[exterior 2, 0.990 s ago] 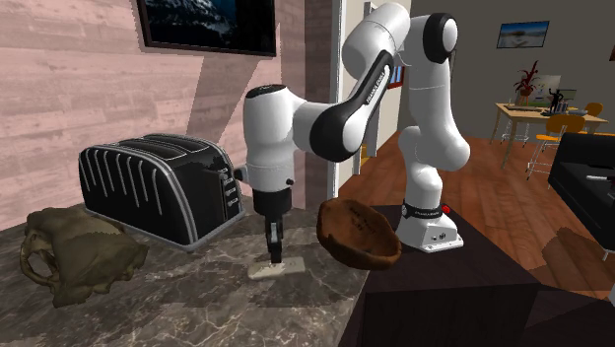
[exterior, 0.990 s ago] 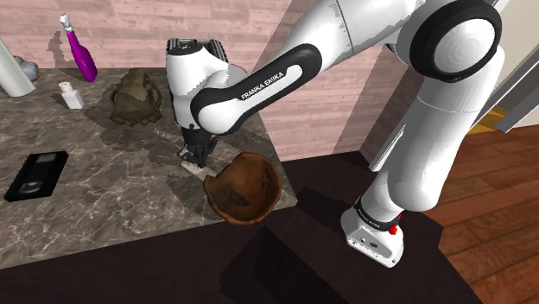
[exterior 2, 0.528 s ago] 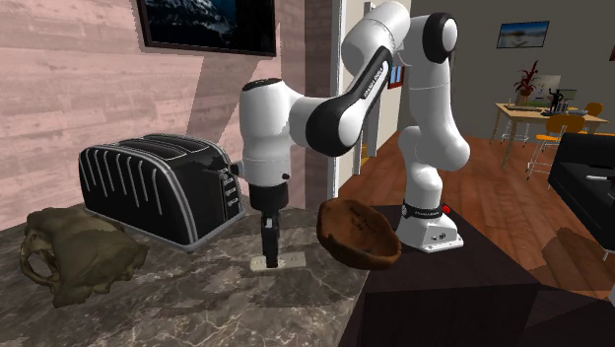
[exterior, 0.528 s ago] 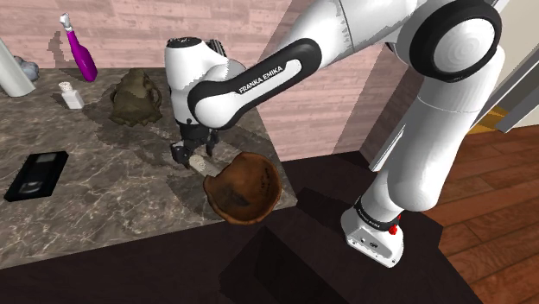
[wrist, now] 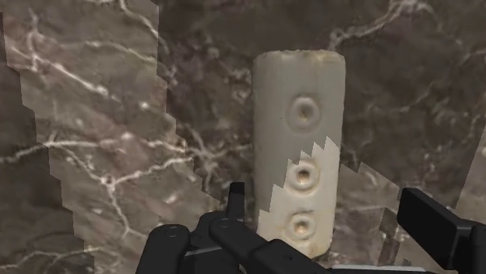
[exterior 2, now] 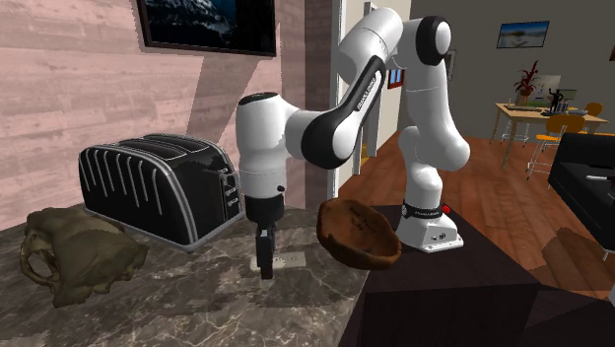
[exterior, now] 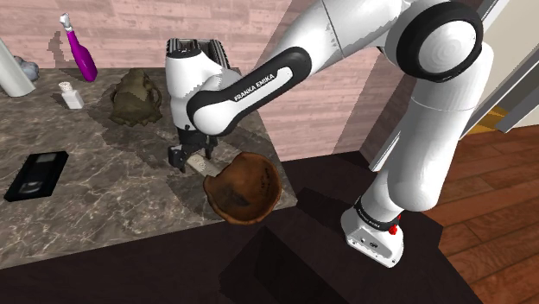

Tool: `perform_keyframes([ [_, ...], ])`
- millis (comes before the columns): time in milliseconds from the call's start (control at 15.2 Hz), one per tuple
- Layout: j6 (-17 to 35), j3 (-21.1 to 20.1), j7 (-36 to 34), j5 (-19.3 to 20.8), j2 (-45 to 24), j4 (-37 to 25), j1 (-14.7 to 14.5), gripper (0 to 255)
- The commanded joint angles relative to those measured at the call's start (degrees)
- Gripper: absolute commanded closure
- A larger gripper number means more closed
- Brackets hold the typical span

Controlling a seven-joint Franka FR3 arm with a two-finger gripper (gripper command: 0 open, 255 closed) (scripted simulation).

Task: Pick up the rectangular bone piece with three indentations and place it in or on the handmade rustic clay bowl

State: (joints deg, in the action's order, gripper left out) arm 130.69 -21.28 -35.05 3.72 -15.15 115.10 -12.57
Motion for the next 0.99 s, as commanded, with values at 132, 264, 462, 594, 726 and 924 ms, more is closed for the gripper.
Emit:
perform_keyframes([
  [132, 0.9, 0.1, -0.2, 0.3, -0.5, 0.4, -0.1, 0],
  [264, 0.9, 0.1, -0.2, 0.3, -0.5, 0.4, -0.1, 0],
  [462, 0.9, 0.1, -0.2, 0.3, -0.5, 0.4, -0.1, 0],
  [594, 0.9, 0.1, -0.2, 0.3, -0.5, 0.4, -0.1, 255],
  [726, 0.9, 0.0, -0.4, 0.3, -0.5, 0.4, -0.2, 255],
  [924, 0.9, 0.0, -0.1, 0.0, 0.0, 0.9, 0.0, 255],
])
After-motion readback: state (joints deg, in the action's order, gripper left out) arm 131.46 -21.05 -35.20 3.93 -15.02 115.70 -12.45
